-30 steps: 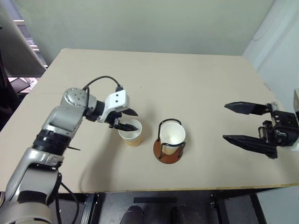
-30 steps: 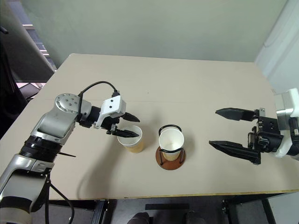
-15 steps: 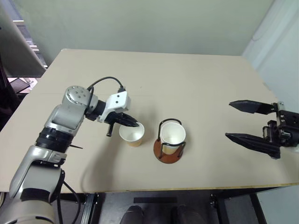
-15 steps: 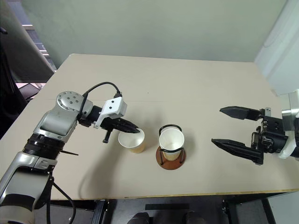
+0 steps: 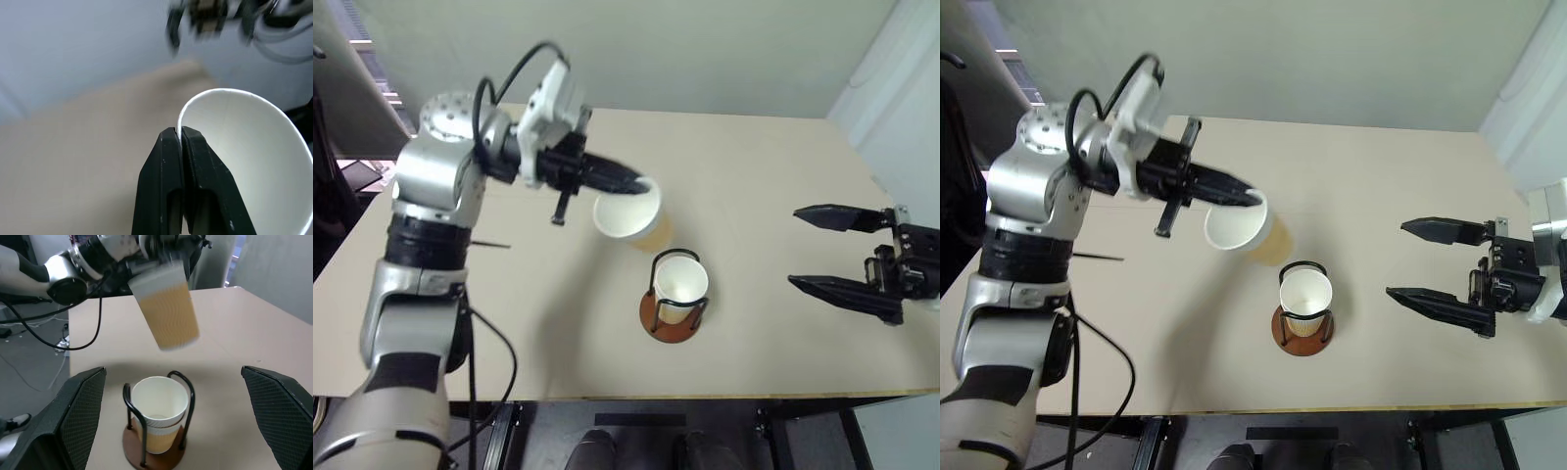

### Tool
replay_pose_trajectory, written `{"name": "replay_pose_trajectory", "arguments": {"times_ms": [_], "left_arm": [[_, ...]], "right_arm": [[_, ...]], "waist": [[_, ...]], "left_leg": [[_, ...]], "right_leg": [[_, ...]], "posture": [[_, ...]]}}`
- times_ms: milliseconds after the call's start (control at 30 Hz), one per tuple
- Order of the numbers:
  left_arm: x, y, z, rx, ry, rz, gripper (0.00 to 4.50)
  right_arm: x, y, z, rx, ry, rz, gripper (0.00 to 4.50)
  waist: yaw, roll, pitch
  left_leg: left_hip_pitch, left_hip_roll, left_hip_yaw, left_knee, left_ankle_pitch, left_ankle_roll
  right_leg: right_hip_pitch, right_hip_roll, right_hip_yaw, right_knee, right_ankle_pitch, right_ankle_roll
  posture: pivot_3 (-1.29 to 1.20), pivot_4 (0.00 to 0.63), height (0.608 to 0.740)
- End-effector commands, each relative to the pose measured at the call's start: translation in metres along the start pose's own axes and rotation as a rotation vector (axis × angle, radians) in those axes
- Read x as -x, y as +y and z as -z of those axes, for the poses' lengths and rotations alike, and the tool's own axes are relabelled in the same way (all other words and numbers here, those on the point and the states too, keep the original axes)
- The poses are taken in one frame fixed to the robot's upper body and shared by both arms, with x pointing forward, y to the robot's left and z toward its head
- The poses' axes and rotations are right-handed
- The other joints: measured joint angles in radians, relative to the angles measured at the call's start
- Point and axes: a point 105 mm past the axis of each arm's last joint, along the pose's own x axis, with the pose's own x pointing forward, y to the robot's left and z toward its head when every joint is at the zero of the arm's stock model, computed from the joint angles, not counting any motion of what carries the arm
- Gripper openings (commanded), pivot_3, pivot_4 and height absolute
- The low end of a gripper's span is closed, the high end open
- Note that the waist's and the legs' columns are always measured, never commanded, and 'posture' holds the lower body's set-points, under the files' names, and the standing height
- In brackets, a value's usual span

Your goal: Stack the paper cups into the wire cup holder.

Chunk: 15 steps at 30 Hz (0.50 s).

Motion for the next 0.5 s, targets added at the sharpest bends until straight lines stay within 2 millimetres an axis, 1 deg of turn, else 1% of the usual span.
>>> {"name": "replay_pose_trajectory", "arguments": {"times_ms": [33,133,300,400,500], "left_arm": [[-0.014,-0.005,-0.012,-0.044,-0.018,0.114,0.04],[-0.031,-0.010,0.001,-0.039,0.027,0.186,0.04],[-0.047,-0.012,0.020,-0.027,0.075,0.238,0.04],[-0.052,-0.014,0.026,-0.022,0.085,0.266,0.04],[-0.054,-0.014,0.034,-0.022,0.121,0.280,0.04]], "right_arm": [[-0.001,-0.001,-0.007,0.057,0.005,-0.003,4.50],[-0.001,0.001,-0.007,0.060,0.006,0.007,4.50],[0.003,0.009,0.000,0.042,0.057,0.008,4.50],[0.012,0.012,0.006,0.029,0.108,0.039,4.50],[0.027,0.016,0.006,0.020,0.131,0.113,4.50]], "waist": [[0.000,0.000,0.000],[0.000,0.000,0.000],[0.005,0.000,0.000],[0.009,0.000,0.000],[0.012,0.000,0.000]], "left_leg": [[0.000,0.000,0.000,0.000,0.000,0.000],[0.000,0.000,0.000,0.001,0.000,0.001],[-0.002,0.000,0.000,0.003,0.000,0.002],[-0.003,-0.001,0.001,0.003,0.000,0.002],[-0.004,-0.001,0.002,0.003,0.000,0.003]], "right_leg": [[0.000,0.000,0.000,0.000,0.000,0.001],[0.000,0.000,0.001,-0.001,0.001,0.002],[0.000,-0.001,0.001,-0.001,0.001,0.005],[0.000,-0.001,0.001,-0.001,0.000,0.006],[0.000,-0.001,0.001,-0.002,0.000,0.006]], "posture": [[0.00,0.150,0.740],[0.00,0.150,0.740],[0.00,0.150,0.740],[0.00,0.150,0.740],[0.00,0.150,0.740]]}}
